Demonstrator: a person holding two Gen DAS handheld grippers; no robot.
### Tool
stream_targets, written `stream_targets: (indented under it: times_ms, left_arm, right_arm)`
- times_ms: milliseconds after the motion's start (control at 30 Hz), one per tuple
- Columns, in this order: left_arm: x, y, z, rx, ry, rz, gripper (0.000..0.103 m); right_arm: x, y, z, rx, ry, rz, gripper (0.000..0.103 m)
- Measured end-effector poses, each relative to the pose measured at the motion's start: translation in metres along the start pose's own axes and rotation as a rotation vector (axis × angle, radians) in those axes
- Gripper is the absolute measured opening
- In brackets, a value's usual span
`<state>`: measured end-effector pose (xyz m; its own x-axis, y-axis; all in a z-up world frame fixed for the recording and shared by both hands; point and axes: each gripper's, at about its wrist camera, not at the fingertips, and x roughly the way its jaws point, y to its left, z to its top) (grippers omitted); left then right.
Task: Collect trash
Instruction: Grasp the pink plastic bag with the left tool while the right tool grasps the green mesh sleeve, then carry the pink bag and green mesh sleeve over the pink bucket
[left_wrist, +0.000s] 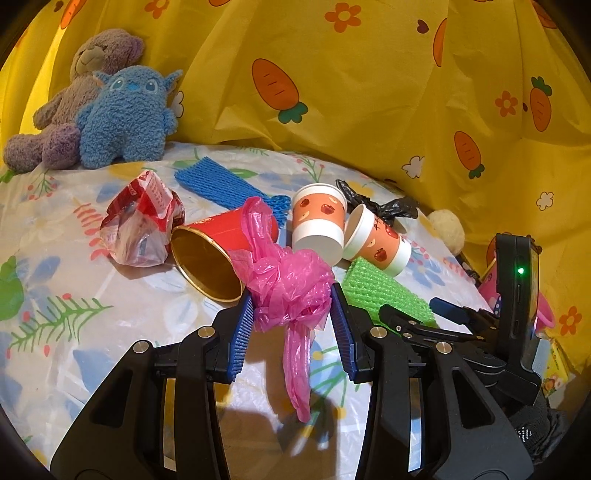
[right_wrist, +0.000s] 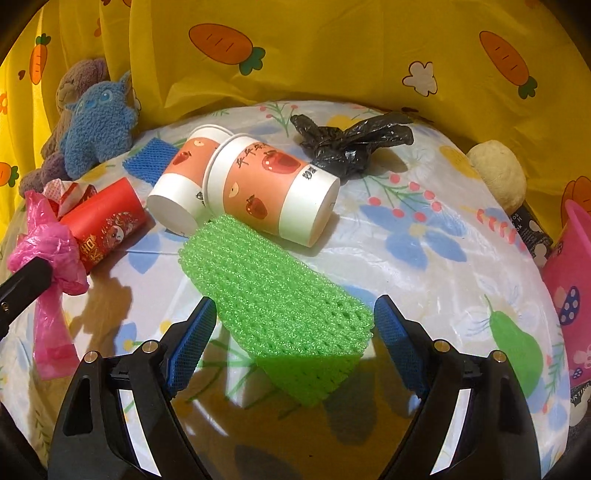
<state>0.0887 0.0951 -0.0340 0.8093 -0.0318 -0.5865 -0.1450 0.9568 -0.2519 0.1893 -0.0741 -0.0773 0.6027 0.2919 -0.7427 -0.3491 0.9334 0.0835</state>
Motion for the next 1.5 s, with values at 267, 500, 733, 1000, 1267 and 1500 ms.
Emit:
stream_targets:
  times_ms: [267, 500, 733, 1000, 1267, 1500]
  left_arm:
    - [0.0, -0.002, -0.002, 0.002, 0.005, -0.005, 0.04]
    - [-0.006, -0.008, -0.003, 0.019, -0.005, -0.01, 0.04]
    - [-0.011, -0.036, -0.005, 0.07, -0.007, -0.053, 0.04]
    - [-0.014, -0.1, -0.006, 0.176, -0.003, -0.174, 0.04]
    - [-0.005, -0.206, 0.001, 0.307, 0.016, -0.398, 0.04]
    - [0.019, -0.291, 0.005, 0.366, 0.029, -0.546, 0.04]
  right_arm:
    - [-0.006, -0.001, -0.003, -0.019, -0.016, 0.038, 0.029]
    - [-0.036, -0.007, -0.017, 0.015, -0.091, 0.084, 0.021]
    - [-0.072, -0.022, -0.032, 0.071, -0.165, 0.094, 0.021]
    - [-0.111, -0.065, -0.045, 0.148, -0.247, 0.016, 0.021]
    - [-0.16, -0.157, -0.052, 0.319, -0.363, -0.172, 0.021]
    - [-0.19, -0.238, -0.062, 0.467, -0.42, -0.324, 0.021]
